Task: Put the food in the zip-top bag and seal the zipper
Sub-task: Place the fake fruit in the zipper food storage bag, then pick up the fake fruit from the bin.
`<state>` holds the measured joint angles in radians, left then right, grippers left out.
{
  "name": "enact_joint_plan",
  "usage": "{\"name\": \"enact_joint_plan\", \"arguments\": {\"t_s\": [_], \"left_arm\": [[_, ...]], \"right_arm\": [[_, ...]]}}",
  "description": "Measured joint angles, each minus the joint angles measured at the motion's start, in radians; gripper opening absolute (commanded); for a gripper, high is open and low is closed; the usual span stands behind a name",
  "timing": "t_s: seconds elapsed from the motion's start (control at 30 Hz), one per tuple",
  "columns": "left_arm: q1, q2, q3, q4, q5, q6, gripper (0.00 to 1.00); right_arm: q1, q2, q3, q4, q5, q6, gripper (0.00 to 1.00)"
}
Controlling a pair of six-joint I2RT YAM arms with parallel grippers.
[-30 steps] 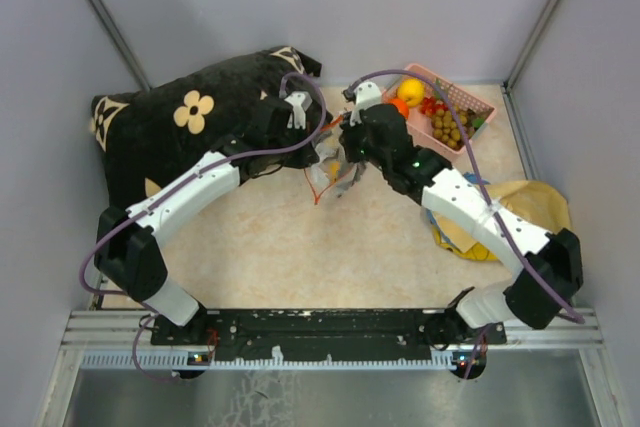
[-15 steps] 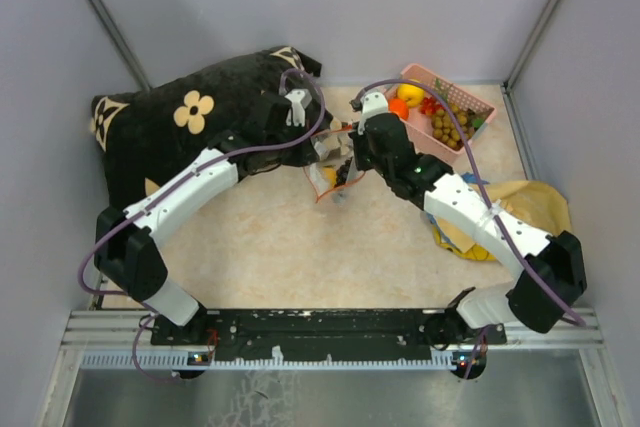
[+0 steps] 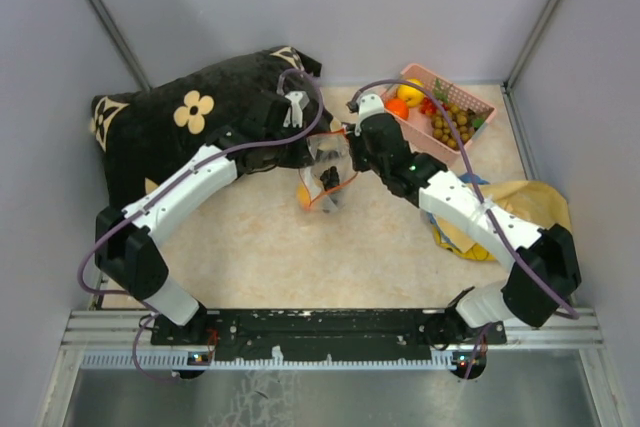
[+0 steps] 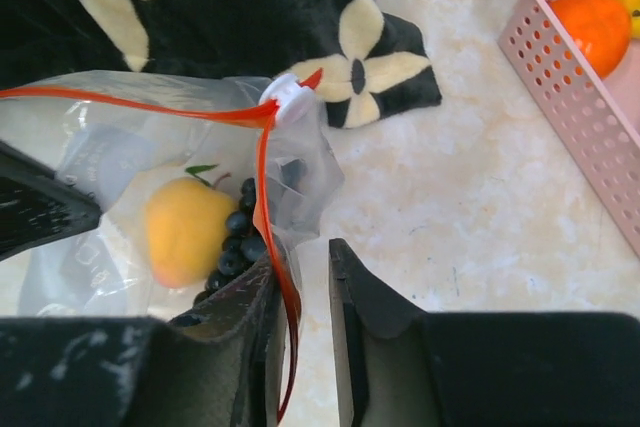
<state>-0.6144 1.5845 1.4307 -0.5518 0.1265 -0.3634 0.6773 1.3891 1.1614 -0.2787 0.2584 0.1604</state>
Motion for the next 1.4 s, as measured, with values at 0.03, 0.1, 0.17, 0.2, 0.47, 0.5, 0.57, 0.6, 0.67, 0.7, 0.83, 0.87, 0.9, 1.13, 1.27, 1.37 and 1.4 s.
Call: {"name": "enact_joint_plan", "arguments": {"t_s": [0.03,0.1,0.17,0.2,0.47,0.5,0.57,0.6,0.67,0.7,0.83,0.87,0.9,1.13,1.27,1.37,1.4], "left_arm": [[0.002,0.006,0.009,-0.015,-0.007,-0.002,0.00],[0.008,0.022,0.033,-0.037,-0.020,-0.006,0.00],[0.011,0.040,0.058,-0.052,-0.031,-0.008,0.00],[0.013,0.049,0.069,-0.060,-0.035,-0.010,0.00],[0.017,0.089,0.136,-0.114,-0.059,-0.014,0.00],[0.017,0.096,0.150,-0.121,-0.062,-0.014,0.00],[0.017,0.106,0.166,-0.130,-0.066,-0.014,0.00],[0.017,0.111,0.172,-0.134,-0.068,-0.014,0.00],[0.017,0.120,0.179,-0.139,-0.071,-0.014,0.00],[0.017,0.123,0.182,-0.141,-0.072,-0.013,0.00],[0.019,0.135,0.194,-0.151,-0.075,-0.013,0.00],[0.021,0.137,0.196,-0.151,-0.075,-0.013,0.00],[0.022,0.138,0.200,-0.155,-0.076,-0.014,0.00],[0.024,0.152,0.235,-0.178,-0.080,-0.013,0.00],[0.027,0.153,0.241,-0.185,-0.085,-0.014,0.00],[0.027,0.155,0.241,-0.191,-0.090,-0.015,0.00],[0.027,0.156,0.241,-0.191,-0.092,-0.017,0.00]], "right_arm": [[0.000,0.000,0.005,-0.001,-0.008,0.000,0.27],[-0.002,0.000,0.019,0.001,-0.027,-0.001,0.29],[-0.006,0.000,0.034,0.000,-0.051,0.000,0.33],[-0.012,0.000,0.044,0.001,-0.069,0.000,0.35],[-0.129,-0.008,0.145,-0.016,-0.267,0.009,0.46],[-0.151,-0.008,0.160,-0.018,-0.298,0.010,0.48],[-0.190,-0.008,0.182,-0.019,-0.339,0.016,0.56],[-0.212,-0.007,0.189,-0.019,-0.357,0.019,0.62],[-0.248,-0.002,0.197,-0.019,-0.369,0.029,0.65],[-0.267,0.007,0.203,-0.022,-0.370,0.031,0.67],[-0.344,0.085,0.230,-0.010,-0.346,0.052,0.71],[-0.359,0.109,0.230,-0.003,-0.333,0.055,0.71],[-0.375,0.140,0.230,0.003,-0.318,0.060,0.72],[-0.451,0.347,0.277,0.057,-0.249,0.069,0.72],[-0.499,0.480,0.331,0.116,-0.220,0.067,0.73],[-0.528,0.563,0.373,0.160,-0.205,0.066,0.74],[-0.538,0.591,0.391,0.171,-0.201,0.063,0.75]]}}
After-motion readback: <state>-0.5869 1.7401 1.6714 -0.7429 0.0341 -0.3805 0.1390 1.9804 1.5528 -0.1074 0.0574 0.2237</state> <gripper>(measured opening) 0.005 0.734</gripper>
